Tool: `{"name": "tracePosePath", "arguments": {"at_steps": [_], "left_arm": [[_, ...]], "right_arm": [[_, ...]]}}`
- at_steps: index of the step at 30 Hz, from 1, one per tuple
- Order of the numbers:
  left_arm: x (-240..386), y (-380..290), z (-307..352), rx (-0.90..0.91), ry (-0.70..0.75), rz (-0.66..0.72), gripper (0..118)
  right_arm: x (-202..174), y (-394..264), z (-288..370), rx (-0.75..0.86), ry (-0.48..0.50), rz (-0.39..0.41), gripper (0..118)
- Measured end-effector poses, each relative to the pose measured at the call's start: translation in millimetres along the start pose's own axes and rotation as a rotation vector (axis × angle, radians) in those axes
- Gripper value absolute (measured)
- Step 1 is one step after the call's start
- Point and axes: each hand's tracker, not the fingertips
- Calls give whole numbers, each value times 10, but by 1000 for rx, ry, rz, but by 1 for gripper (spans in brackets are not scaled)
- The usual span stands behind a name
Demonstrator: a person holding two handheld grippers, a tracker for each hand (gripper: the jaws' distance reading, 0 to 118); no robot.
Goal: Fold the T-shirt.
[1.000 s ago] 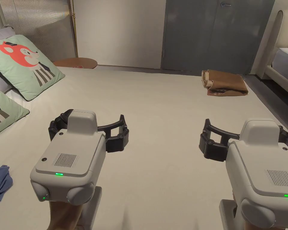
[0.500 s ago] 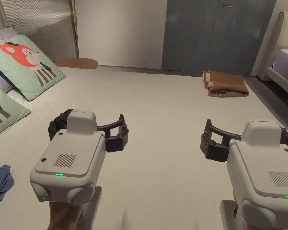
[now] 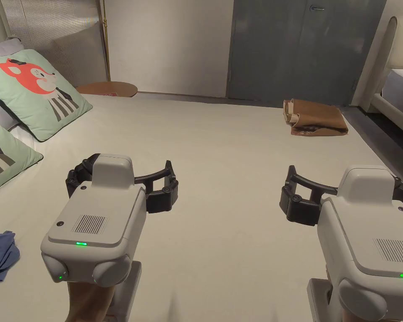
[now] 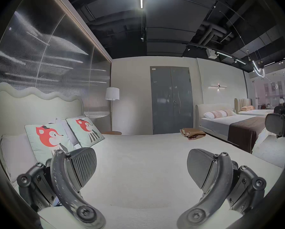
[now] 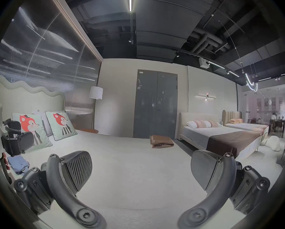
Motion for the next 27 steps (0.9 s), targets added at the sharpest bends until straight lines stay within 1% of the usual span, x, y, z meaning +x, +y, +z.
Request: {"name": "tracePosePath", "arguments": {"at_steps": [27], "left_arm": [[-7, 27, 53, 2, -8, 10, 109]], "right_arm": [[1, -21, 17, 8, 4, 3, 118]]}}
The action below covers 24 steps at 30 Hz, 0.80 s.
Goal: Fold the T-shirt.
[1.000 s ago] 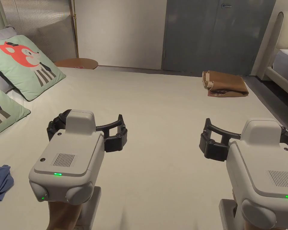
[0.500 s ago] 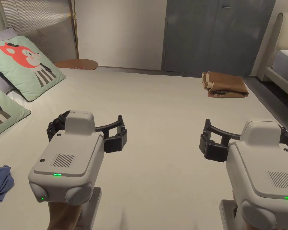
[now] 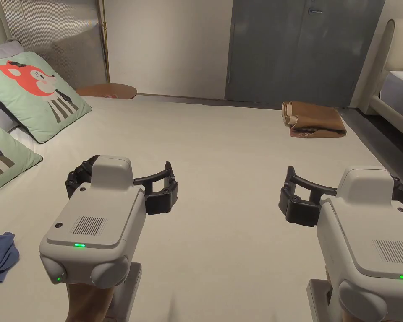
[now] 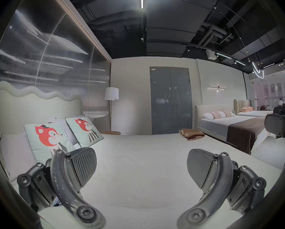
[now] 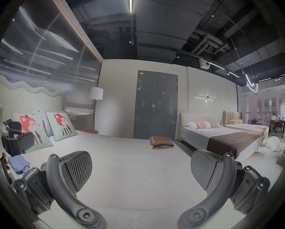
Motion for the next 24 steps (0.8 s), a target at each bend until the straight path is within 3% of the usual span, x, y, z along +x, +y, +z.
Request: {"name": "tracePosePath", "arguments": {"at_steps": [24], "left_arm": [[-36, 18, -6, -1, 3, -1, 109]], "right_arm": [[-50, 125, 93, 7, 6, 4, 118]]}}
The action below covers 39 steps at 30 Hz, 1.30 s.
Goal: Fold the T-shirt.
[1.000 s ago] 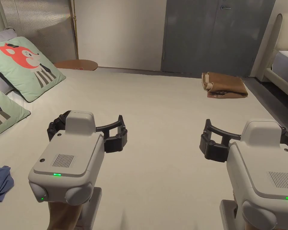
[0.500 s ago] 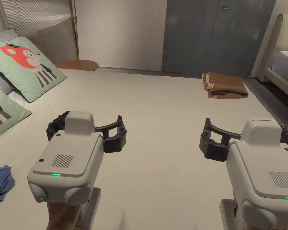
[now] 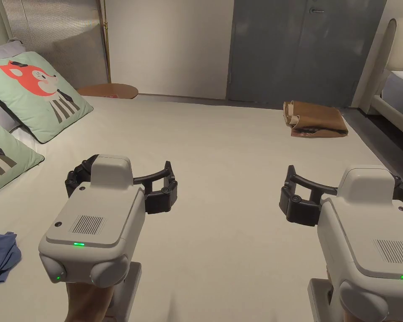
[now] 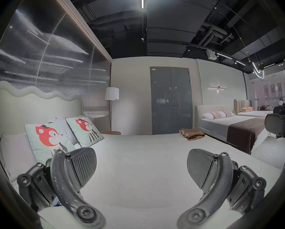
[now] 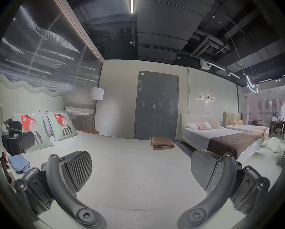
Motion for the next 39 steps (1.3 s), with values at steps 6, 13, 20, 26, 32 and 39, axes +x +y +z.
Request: {"name": "tracePosePath", "arguments": {"at_steps": [6, 13, 20, 26, 32, 39], "left_arm": [[-5, -16, -17, -2, -2, 0, 109], [-9, -28, -24, -3, 0, -6, 109], [-18, -42, -25, -3, 1, -3, 109], [-26, -55, -31, -7, 2, 0, 109], [-30, -52, -30, -7, 0, 4, 109], [-31, -48, -20, -4, -1, 2, 109]], "right_arm": [[10, 1, -11, 1, -1, -3, 118], [28, -19, -24, 1, -1, -3, 118], [38, -44, -42, 0, -3, -3, 118], [54, -46, -58, 1, -1, -1, 118], [43, -55, -60, 1, -1, 7, 118], [23, -16, -41, 3, -1, 11, 118]]}}
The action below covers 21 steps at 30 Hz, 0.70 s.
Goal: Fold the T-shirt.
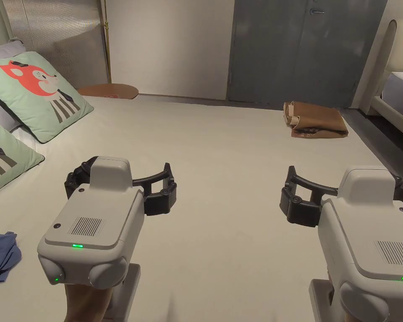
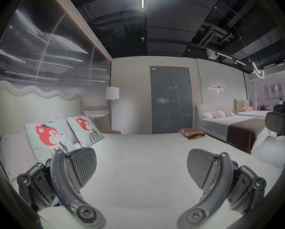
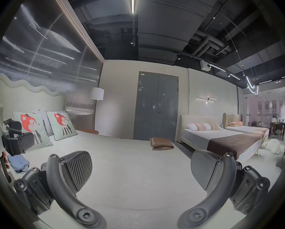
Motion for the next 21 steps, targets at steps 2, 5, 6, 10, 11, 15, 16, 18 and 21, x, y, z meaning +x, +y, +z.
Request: {"name": "tracePosePath", "arguments": {"at_steps": [2, 5, 6, 10, 11, 15, 16, 18, 21], "left_arm": [[-1, -2, 2, -2, -1, 1, 109], [2, 8, 12, -2, 0, -1, 109], [1, 11, 15, -3, -2, -1, 109], [2, 10, 14, -2, -1, 2, 109], [1, 11, 14, -2, -4, 2, 109], [2, 8, 9, -3, -1, -2, 109], [2, 8, 8, -2, 0, -1, 109], [3, 12, 15, -4, -2, 0, 109], [3, 11, 18, -5, -2, 2, 109]], "right_arm": [[-4, 2, 5, 0, 2, -4, 118], [-12, 3, 9, 0, 3, -2, 118], [-13, -3, 8, -1, 3, -2, 118], [-16, 1, 10, -1, 4, -2, 118], [-16, 2, 9, -1, 3, -3, 118], [-12, -7, 1, -2, 4, -6, 118], [-13, -8, -1, -3, 5, -5, 118], [-17, -1, 8, -4, 5, -3, 118], [-16, 4, 15, -4, 8, -12, 118]]}}
